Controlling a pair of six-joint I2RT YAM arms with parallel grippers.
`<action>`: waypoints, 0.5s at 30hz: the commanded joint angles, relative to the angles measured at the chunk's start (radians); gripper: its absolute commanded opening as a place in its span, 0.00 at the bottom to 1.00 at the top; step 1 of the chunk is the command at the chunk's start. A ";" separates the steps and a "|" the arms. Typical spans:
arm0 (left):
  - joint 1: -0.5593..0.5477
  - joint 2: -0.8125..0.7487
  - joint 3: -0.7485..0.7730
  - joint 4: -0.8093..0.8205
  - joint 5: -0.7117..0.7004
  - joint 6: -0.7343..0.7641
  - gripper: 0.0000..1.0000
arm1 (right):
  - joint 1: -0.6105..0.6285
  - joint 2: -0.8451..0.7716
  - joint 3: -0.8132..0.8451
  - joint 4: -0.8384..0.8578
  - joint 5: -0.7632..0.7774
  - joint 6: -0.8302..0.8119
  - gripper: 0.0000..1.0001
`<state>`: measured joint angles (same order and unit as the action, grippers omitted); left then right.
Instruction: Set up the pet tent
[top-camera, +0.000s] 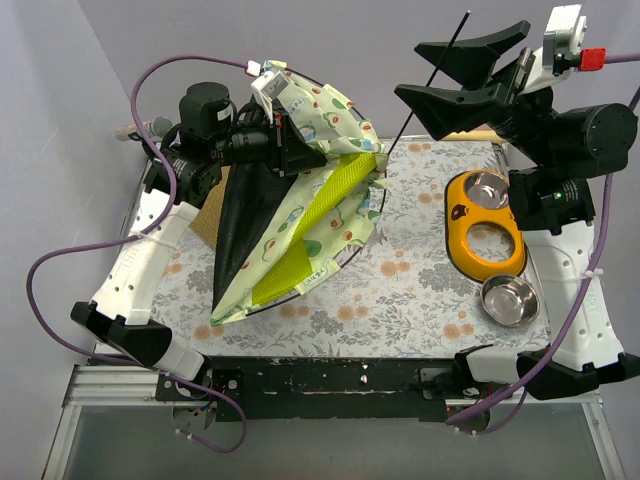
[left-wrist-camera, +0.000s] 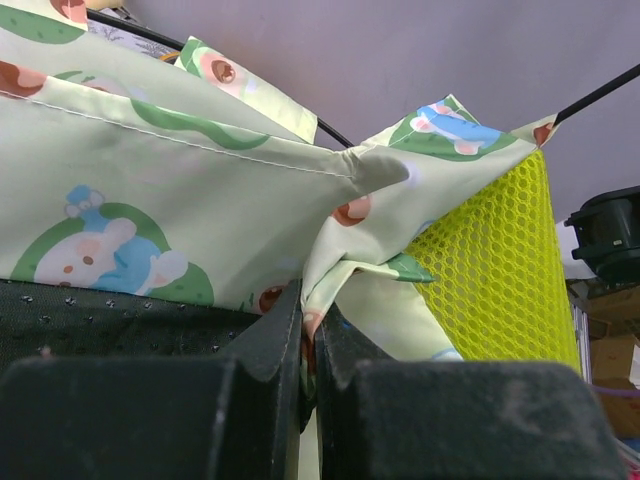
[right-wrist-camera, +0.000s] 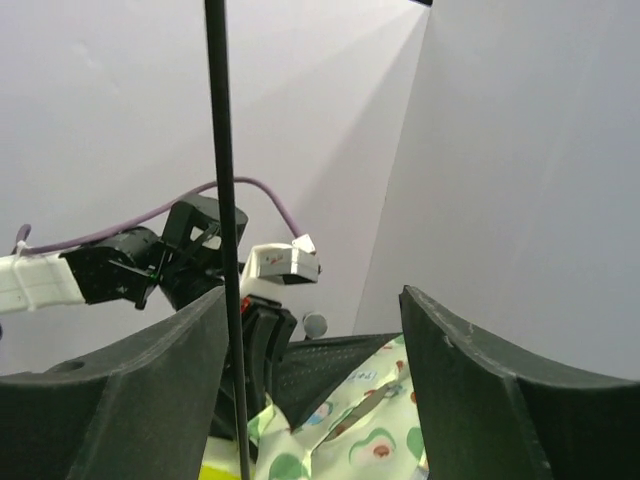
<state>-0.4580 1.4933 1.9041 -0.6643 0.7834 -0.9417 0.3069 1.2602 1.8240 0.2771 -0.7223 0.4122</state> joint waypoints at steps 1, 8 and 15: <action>0.005 0.001 0.004 0.022 0.013 -0.026 0.00 | 0.090 0.013 0.093 0.082 0.110 -0.100 0.69; 0.005 -0.008 -0.034 0.041 0.023 -0.052 0.00 | 0.207 -0.018 0.064 0.011 0.464 -0.389 0.43; 0.005 -0.041 -0.118 0.130 0.062 -0.150 0.00 | 0.377 0.002 0.052 -0.058 0.768 -0.720 0.26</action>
<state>-0.4583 1.4940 1.8332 -0.5816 0.8261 -1.0302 0.6205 1.2549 1.8629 0.2527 -0.2016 -0.0677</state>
